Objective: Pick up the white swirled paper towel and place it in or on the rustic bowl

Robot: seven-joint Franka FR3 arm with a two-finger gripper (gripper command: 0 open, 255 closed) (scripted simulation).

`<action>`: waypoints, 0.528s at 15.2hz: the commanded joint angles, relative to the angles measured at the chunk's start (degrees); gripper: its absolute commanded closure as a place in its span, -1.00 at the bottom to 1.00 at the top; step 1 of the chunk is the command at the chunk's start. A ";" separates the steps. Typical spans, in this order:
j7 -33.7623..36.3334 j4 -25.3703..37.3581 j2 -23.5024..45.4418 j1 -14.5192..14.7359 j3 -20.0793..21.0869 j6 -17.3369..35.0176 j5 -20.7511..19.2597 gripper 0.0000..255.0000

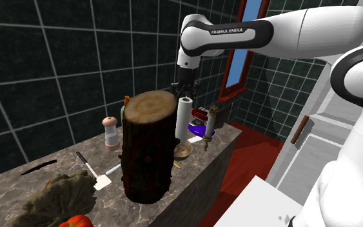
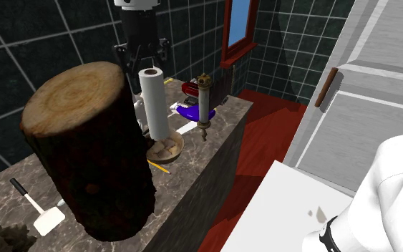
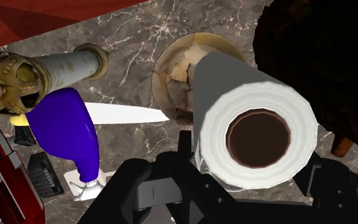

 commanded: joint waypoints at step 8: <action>-0.26 -5.50 0.05 0.06 0.05 5.58 0.08 1.00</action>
